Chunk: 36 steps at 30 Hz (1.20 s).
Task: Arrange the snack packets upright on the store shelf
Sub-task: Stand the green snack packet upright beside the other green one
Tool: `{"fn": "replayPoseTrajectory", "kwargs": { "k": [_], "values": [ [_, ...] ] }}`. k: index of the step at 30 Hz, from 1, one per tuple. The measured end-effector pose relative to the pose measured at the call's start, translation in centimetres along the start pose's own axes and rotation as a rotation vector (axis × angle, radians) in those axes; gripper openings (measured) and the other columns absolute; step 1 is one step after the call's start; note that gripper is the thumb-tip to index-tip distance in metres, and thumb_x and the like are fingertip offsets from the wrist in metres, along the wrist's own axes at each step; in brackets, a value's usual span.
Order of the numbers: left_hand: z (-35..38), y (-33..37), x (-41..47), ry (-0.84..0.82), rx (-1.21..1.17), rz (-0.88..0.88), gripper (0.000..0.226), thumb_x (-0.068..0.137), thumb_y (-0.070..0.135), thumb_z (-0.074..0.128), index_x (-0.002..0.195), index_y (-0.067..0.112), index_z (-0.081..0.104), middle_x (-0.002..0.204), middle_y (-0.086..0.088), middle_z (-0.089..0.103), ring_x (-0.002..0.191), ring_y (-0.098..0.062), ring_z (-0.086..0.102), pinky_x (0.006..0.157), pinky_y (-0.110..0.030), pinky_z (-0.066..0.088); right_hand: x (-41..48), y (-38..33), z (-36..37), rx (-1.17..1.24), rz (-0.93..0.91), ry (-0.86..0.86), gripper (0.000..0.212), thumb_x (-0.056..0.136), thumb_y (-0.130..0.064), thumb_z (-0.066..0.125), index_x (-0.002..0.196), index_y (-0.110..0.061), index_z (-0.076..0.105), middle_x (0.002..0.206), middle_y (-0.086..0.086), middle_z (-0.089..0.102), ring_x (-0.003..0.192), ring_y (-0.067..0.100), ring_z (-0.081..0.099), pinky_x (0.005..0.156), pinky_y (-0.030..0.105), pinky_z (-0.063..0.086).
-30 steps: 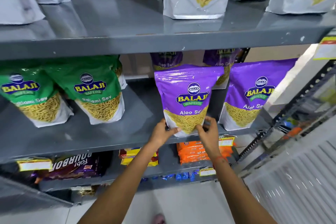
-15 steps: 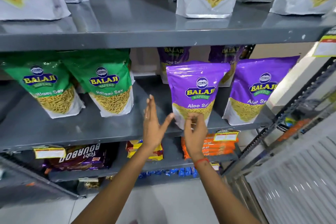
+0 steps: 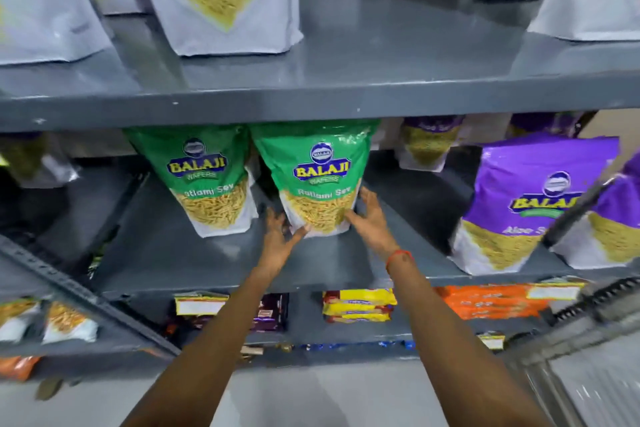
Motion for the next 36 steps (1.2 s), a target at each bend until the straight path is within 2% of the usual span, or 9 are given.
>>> {"fn": "replayPoseTrajectory", "kwargs": {
  "k": [2, 7, 12, 15, 20, 23, 27, 33, 36],
  "values": [
    [-0.5, 0.0, 1.4, -0.085, -0.002, -0.034, 0.059, 0.077, 0.022, 0.069, 0.122, -0.002, 0.037, 0.126, -0.021, 0.047, 0.114, -0.031, 0.050, 0.098, -0.045, 0.041, 1.0, 0.5, 0.2, -0.064, 0.054, -0.029, 0.041, 0.082, 0.003, 0.058, 0.121, 0.003, 0.045, 0.124, 0.019, 0.058, 0.116, 0.033, 0.055, 0.099, 0.041, 0.044],
    [-1.2, -0.7, 0.6, -0.118, 0.141, 0.015, 0.030, 0.081, 0.021, 0.069, 0.079, 0.013, 0.040, 0.072, -0.004, 0.041, 0.070, -0.015, 0.042, 0.063, -0.025, 0.035, 0.1, 1.2, -0.1, -0.013, 0.094, -0.013, 0.029, 0.079, 0.002, 0.058, 0.106, -0.005, 0.050, 0.106, 0.011, 0.065, 0.103, 0.029, 0.061, 0.090, 0.042, 0.052],
    [-1.4, -2.1, -3.6, -0.206, 0.105, 0.038, 0.034, 0.081, 0.017, 0.068, 0.109, 0.010, 0.051, 0.122, -0.015, 0.061, 0.114, -0.024, 0.056, 0.099, -0.041, 0.043, -4.9, 2.5, -1.4, -0.106, 0.046, -0.015, 0.024, 0.076, -0.011, 0.064, 0.091, -0.023, 0.049, 0.093, 0.008, 0.066, 0.090, 0.027, 0.062, 0.071, 0.033, 0.052],
    [-1.4, -2.2, -5.6, -0.231, 0.129, 0.048, 0.041, 0.082, 0.017, 0.067, 0.119, 0.010, 0.050, 0.127, -0.012, 0.060, 0.118, -0.024, 0.055, 0.104, -0.041, 0.043, -7.1, 2.9, -2.0, -0.127, 0.009, -0.015, 0.022, 0.077, -0.013, 0.065, 0.090, -0.024, 0.050, 0.097, 0.017, 0.066, 0.089, 0.029, 0.062, 0.073, 0.038, 0.051],
    [-1.0, -1.1, -7.3, -0.246, 0.112, 0.007, 0.045, 0.085, 0.014, 0.062, 0.126, 0.006, 0.045, 0.135, -0.015, 0.053, 0.126, -0.027, 0.048, 0.110, -0.042, 0.037, -8.3, 2.7, -2.6, -0.087, -0.025, -0.013, 0.023, 0.080, -0.010, 0.062, 0.101, -0.017, 0.053, 0.100, 0.006, 0.064, 0.092, 0.021, 0.061, 0.064, 0.011, 0.049],
    [-1.0, -0.4, -7.9, -0.229, 0.129, -0.010, 0.048, 0.085, 0.016, 0.063, 0.127, 0.007, 0.042, 0.136, -0.013, 0.051, 0.127, -0.025, 0.047, 0.105, -0.034, 0.038, -9.2, 1.8, -2.4, -0.060, -0.093, 0.058, 0.035, 0.080, -0.007, 0.063, 0.112, -0.012, 0.050, 0.111, 0.008, 0.058, 0.103, 0.019, 0.057, 0.082, 0.020, 0.049],
    [-1.3, 0.3, -9.3, -0.059, 0.121, 0.097, 0.072, 0.084, 0.027, 0.063, 0.142, 0.016, 0.023, 0.148, 0.000, 0.034, 0.135, -0.012, 0.031, 0.104, -0.026, 0.028, -12.4, -0.1, -0.8, -0.047, -0.395, 0.379, 0.024, 0.075, -0.010, 0.056, 0.097, -0.019, 0.050, 0.096, 0.004, 0.049, 0.086, 0.002, 0.049, 0.075, 0.006, 0.040],
    [-5.1, 0.9, -10.0, 0.246, 0.144, 0.323, 0.065, 0.089, 0.046, 0.046, 0.144, 0.032, 0.015, 0.149, 0.020, 0.021, 0.136, 0.004, 0.018, 0.110, -0.021, 0.020, -15.4, -3.5, 8.1, -0.119, -0.606, 0.155, 0.022, 0.083, -0.006, 0.047, 0.103, -0.013, 0.053, 0.097, -0.001, 0.046, 0.092, 0.000, 0.044, 0.084, 0.012, 0.039],
    [-8.8, 0.2, -8.9, 0.367, 0.159, 0.346, 0.058, 0.095, 0.038, 0.040, 0.145, 0.023, 0.014, 0.154, 0.007, 0.022, 0.141, -0.007, 0.019, 0.114, -0.028, 0.019, -14.4, -4.8, 13.0, -0.135, -0.603, 0.058, 0.027, 0.086, 0.000, 0.047, 0.111, -0.009, 0.051, 0.103, -0.004, 0.046, 0.101, 0.003, 0.044, 0.097, 0.029, 0.042]
  ]
}}
Point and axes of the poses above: each hand's wrist, its own x-axis towards the middle knuckle, its own z-axis out of the palm, y = z × x, the point moved 1 cm from there along x, towards the middle knuckle
